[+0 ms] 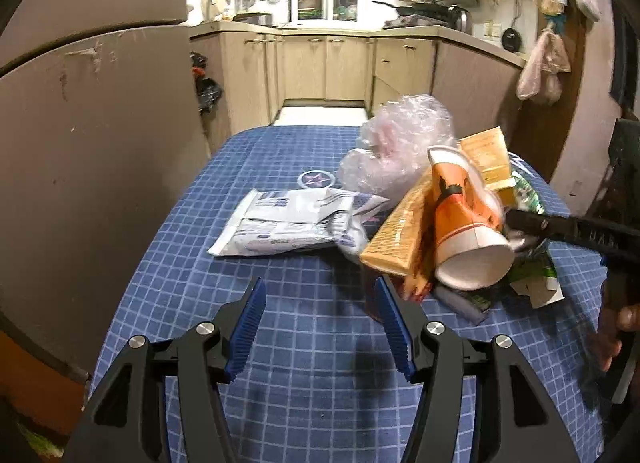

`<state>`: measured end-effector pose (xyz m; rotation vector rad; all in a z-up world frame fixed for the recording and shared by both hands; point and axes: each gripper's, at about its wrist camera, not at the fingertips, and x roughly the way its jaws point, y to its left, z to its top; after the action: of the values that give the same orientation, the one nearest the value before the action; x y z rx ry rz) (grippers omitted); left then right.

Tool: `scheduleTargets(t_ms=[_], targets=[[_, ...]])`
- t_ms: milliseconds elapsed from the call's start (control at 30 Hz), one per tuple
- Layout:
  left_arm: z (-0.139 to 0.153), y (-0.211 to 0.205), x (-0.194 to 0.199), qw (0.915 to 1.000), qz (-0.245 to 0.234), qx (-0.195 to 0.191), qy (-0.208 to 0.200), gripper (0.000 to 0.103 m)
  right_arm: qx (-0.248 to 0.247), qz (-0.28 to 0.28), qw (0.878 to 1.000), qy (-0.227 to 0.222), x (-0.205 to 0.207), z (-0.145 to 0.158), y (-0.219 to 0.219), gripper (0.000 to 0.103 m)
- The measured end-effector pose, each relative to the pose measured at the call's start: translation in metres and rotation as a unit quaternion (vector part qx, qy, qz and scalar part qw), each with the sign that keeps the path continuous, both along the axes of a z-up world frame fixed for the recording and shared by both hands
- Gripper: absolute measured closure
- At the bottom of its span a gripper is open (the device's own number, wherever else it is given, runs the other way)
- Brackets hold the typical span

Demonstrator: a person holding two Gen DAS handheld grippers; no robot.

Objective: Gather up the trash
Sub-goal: 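Grasp the yellow biscuit box with the left tool while the right tool grasps the green tube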

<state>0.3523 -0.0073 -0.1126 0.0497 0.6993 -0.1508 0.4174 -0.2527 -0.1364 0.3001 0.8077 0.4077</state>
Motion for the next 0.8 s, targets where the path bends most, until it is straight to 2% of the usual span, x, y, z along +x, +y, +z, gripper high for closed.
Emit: scheduleTargets(t_ms=[200,267,367,400,433,500,533,567,633,800], targets=[[-0.002,-0.012,-0.001,0.9980,-0.062,-0.008,-0.013,0.036,0.017,-0.004,1.000,-0.009,-0.039,-0.001,-0.003,0.067],[-0.005,-0.016,0.004,0.9966,-0.080,-0.012,-0.016,0.030,0.023,-0.005,1.000,-0.008,-0.048,-0.001,-0.006,0.067],[-0.011,-0.025,0.022,0.9949,-0.100,0.000,-0.009,0.030,0.025,-0.005,1.000,-0.011,-0.064,-0.001,-0.007,0.068],[-0.012,-0.025,0.028,0.9944,-0.106,-0.009,0.000,0.030,0.024,-0.006,1.000,-0.013,-0.067,0.000,-0.008,0.068],[-0.013,-0.023,0.034,0.9936,-0.110,-0.024,0.008,0.031,0.022,-0.007,1.000,-0.016,-0.072,0.001,-0.008,0.068],[-0.016,-0.020,0.038,0.9910,-0.123,-0.051,0.020,0.041,0.021,-0.006,1.000,-0.020,-0.079,0.003,-0.010,0.068],[-0.019,-0.018,0.041,0.9885,-0.130,-0.069,0.034,0.058,0.021,-0.006,1.000,-0.021,-0.078,0.004,-0.010,0.068],[-0.021,-0.016,0.042,0.9876,-0.130,-0.078,0.042,0.070,0.021,-0.006,1.000,-0.021,-0.080,0.004,-0.011,0.068],[-0.022,-0.011,0.037,0.9851,-0.132,-0.100,0.045,0.072,0.019,-0.007,1.000,-0.023,-0.084,0.005,-0.011,0.068],[-0.016,0.001,0.006,0.9882,-0.106,-0.105,0.034,0.073,0.014,-0.001,0.999,-0.042,-0.097,0.013,-0.009,0.069]])
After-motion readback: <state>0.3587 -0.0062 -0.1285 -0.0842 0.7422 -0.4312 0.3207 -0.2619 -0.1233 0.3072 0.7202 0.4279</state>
